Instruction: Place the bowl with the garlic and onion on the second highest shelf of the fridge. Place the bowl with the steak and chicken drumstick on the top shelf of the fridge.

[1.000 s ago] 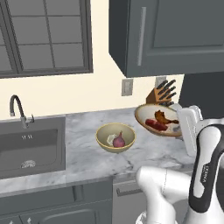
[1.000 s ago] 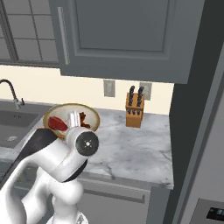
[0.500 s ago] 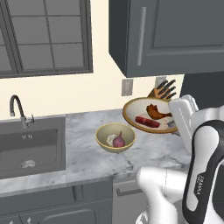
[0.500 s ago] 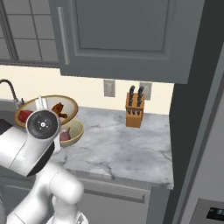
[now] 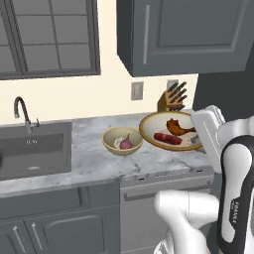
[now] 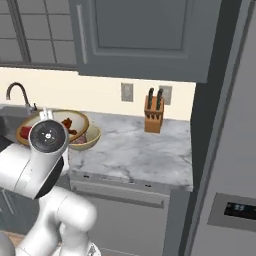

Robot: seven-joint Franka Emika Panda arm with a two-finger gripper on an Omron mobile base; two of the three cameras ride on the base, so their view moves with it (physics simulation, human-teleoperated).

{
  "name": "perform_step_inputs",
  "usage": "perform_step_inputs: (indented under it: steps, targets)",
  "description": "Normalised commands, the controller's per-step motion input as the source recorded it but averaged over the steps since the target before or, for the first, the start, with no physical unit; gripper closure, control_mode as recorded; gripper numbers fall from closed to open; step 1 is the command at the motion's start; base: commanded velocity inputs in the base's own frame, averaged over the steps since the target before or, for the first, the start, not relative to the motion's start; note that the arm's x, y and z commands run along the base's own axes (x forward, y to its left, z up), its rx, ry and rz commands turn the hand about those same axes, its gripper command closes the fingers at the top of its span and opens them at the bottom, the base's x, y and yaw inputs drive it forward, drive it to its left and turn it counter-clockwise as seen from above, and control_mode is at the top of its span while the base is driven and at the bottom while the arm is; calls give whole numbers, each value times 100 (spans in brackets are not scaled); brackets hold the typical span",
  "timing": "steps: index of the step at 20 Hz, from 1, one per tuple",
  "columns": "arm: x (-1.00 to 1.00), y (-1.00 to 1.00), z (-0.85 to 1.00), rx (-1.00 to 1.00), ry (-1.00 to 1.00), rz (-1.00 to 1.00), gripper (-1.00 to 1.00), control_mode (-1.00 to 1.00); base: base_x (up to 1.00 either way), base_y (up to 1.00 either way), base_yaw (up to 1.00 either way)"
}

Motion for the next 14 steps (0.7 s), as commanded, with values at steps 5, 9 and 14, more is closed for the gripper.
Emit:
perform_step_inputs:
  steps: [5,9,14]
  targets:
    - [0,0,0,0,0,0,100,100,-100,-70,-1]
    - [0,0,0,0,0,0,100,100,-100,-79,-5]
    - [0,0,0,0,0,0,100,100,-16,-99,-27]
